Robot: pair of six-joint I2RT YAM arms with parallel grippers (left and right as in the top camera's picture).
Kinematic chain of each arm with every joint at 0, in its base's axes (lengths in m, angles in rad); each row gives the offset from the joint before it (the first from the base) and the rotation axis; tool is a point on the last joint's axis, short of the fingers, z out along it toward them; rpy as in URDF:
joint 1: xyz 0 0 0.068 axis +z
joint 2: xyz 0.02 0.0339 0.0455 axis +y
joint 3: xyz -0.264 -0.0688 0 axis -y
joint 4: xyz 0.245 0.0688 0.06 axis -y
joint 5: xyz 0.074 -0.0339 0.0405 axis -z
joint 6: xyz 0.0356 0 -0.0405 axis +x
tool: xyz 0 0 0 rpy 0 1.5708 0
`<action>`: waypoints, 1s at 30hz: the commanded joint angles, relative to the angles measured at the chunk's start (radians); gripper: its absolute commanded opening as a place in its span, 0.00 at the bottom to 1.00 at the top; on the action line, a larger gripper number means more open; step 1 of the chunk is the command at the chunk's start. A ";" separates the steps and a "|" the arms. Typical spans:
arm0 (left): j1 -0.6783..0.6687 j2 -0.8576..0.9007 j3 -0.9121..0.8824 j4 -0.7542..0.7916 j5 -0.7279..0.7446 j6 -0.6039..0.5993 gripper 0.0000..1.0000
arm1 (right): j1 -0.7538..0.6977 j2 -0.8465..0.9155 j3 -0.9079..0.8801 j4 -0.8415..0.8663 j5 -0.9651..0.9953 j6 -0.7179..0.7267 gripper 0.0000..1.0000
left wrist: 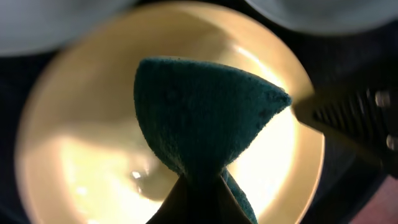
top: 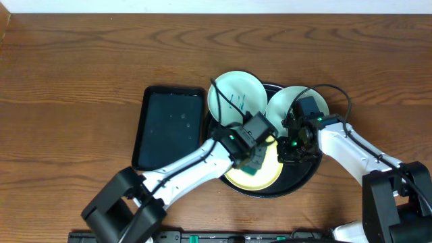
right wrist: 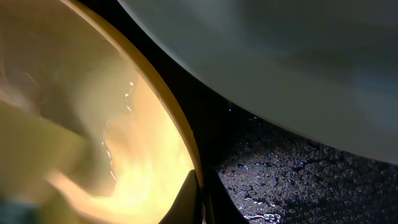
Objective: Clean dirty plates on tray and stack at the side
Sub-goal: 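Scrub the yellow plate surface with the sponge in the left gripper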
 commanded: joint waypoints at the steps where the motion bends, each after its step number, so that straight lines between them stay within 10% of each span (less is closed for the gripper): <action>1: -0.021 0.047 -0.003 0.001 0.006 -0.010 0.08 | 0.014 0.006 0.010 -0.006 0.018 0.013 0.01; 11: 0.049 0.089 -0.003 -0.003 -0.282 0.006 0.08 | 0.014 0.006 0.010 -0.012 0.018 0.013 0.01; 30: 0.216 -0.305 -0.002 -0.153 -0.247 0.057 0.08 | 0.014 0.006 0.010 -0.005 0.018 0.013 0.11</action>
